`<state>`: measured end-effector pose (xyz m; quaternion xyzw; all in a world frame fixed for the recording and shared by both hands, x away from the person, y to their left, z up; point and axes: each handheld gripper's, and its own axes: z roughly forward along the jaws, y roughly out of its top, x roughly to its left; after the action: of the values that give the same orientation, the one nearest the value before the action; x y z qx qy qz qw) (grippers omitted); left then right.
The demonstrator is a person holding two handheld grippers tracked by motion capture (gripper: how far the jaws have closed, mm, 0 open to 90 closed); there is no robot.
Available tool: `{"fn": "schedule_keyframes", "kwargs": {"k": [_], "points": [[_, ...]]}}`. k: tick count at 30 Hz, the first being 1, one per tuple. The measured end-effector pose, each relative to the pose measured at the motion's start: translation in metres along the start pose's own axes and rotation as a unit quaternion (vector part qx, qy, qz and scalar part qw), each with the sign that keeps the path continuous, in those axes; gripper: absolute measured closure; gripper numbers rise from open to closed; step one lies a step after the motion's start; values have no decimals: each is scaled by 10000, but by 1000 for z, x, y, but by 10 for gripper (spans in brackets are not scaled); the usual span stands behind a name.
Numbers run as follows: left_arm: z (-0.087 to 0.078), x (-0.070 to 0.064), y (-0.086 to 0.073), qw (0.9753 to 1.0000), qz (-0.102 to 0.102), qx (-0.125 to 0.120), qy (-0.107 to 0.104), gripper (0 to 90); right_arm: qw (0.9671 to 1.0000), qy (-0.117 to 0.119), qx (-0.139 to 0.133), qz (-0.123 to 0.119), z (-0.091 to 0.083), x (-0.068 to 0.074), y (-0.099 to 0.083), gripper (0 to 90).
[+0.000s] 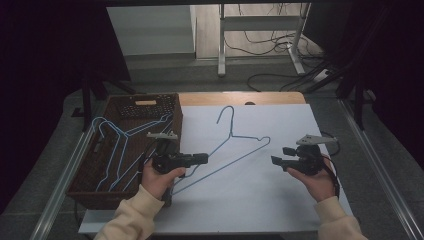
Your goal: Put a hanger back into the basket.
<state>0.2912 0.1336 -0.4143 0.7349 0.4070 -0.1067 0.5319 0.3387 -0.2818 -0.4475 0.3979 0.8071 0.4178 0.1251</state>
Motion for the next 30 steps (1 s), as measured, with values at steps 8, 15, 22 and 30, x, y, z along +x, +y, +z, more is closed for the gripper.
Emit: {"fn": "schedule_keyframes", "kwargs": {"k": [8, 15, 22, 30], "points": [[-20, 3, 0, 9999, 2, -158, 15, 870, 10000, 22, 32, 10, 0, -1, -1, 365], [-38, 4, 1, 9994, 39, -348, 38, 870, 9999, 96, 111, 14, 3, 0, -3, 342], [-57, 6, 2, 9984, 39, -550, 82, 870, 9998, 149, 164, -2, 4, 2, -6, 319], [-76, 12, 2, 9973, -3, -722, 123, 870, 9996, 157, 223, 48, 6, 1, -10, 307]]}}
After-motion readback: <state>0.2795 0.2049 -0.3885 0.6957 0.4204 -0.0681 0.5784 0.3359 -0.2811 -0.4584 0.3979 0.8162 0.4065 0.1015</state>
